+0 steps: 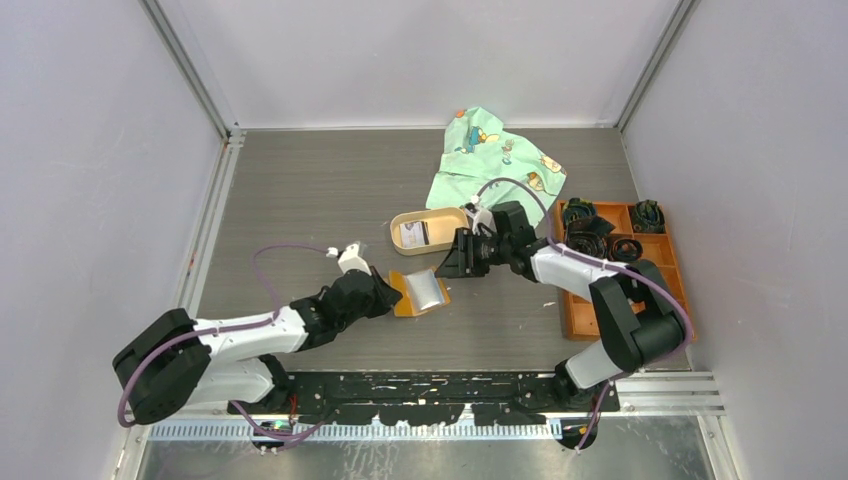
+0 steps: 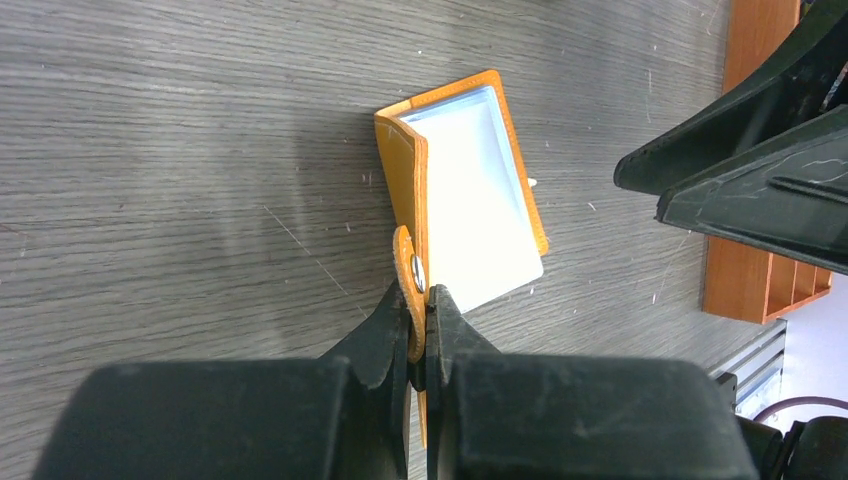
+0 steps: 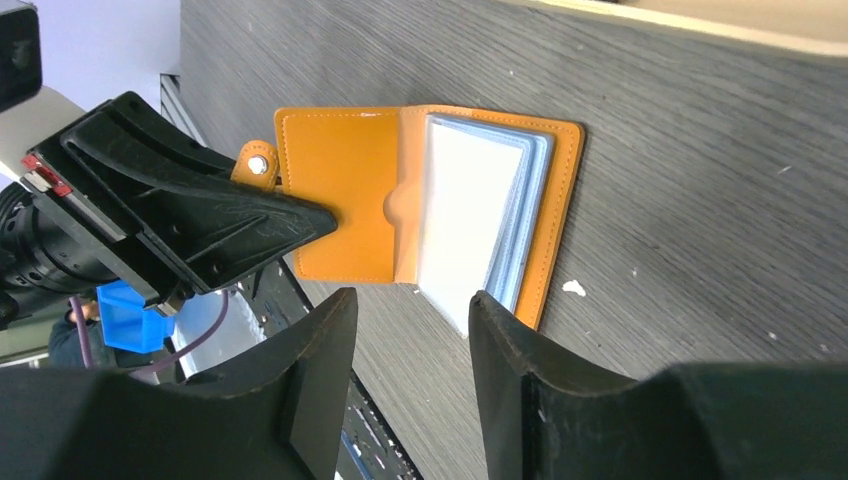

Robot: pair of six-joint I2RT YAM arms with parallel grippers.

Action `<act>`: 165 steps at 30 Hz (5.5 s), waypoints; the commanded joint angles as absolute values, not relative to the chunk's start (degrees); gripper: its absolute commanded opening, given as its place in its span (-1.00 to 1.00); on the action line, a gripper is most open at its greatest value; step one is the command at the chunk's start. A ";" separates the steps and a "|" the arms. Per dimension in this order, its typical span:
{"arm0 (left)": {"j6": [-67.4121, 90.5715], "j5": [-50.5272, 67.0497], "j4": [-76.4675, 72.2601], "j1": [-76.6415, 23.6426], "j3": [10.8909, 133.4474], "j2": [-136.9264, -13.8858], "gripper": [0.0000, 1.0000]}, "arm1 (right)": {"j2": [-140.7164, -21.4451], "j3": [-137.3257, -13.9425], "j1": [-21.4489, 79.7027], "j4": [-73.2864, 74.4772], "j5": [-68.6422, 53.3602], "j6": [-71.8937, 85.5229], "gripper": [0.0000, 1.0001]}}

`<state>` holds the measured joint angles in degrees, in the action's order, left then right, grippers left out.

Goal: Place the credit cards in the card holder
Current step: Turn over the card slot in the card holder.

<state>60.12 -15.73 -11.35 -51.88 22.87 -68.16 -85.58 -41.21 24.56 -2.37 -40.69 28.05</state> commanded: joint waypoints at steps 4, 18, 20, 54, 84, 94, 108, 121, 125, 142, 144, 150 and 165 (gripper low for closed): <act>62.23 -14.21 -16.59 -51.33 22.41 -69.91 -1.00 | -89.25 -45.47 25.13 2.52 -43.66 25.09 -0.06; 60.46 -11.70 -19.03 -51.33 24.12 -73.14 -1.00 | -100.19 -53.74 25.75 13.98 -45.41 21.30 -0.40; 60.49 -11.82 -18.77 -51.33 23.98 -72.74 -1.00 | -103.70 -56.78 25.83 16.73 -46.36 20.54 -0.46; 59.62 -10.10 -20.74 -51.32 24.51 -74.48 -1.00 | -99.87 -54.61 28.89 12.22 -51.71 22.15 -0.33; 57.07 -4.48 -30.00 -49.65 15.61 -67.43 0.28 | -112.42 -57.40 31.63 -12.53 -63.89 43.28 0.00; 53.53 -1.66 -25.67 -49.48 15.14 -63.38 0.35 | -113.77 -57.92 32.02 -16.06 -64.16 47.58 -0.16; 54.11 -0.31 -20.57 -48.66 21.52 -73.97 -1.00 | -114.05 -63.60 33.32 0.96 -61.83 34.40 -0.41; 51.49 12.98 -32.03 -44.47 23.94 -86.44 -1.00 | -109.16 -69.26 33.16 28.06 -43.04 4.09 -0.41; 53.29 16.77 -32.61 -43.86 26.02 -90.55 -0.95 | -111.96 -70.98 33.76 30.56 -37.58 3.35 -0.41; 45.73 8.62 -8.44 -37.91 27.06 -62.39 -0.15 | -111.28 -70.70 34.86 32.33 -42.84 0.50 -0.35; 45.92 8.56 -7.07 -36.78 28.09 -61.35 -0.20 | -109.90 -70.04 34.40 32.24 -45.47 0.26 -0.34; 47.90 10.04 -5.80 -35.09 34.02 -64.57 -0.24 | -106.30 -67.91 32.17 31.45 -48.12 -1.93 -0.31; 53.44 19.11 -9.51 -35.15 40.71 -75.03 -0.44 | -102.83 -66.09 28.44 31.98 -52.95 -2.93 -0.30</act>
<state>52.66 17.50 -6.94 -35.33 39.70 -76.58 -106.69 -66.87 29.80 31.90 -49.80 -1.50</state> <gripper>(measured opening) 0.275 0.349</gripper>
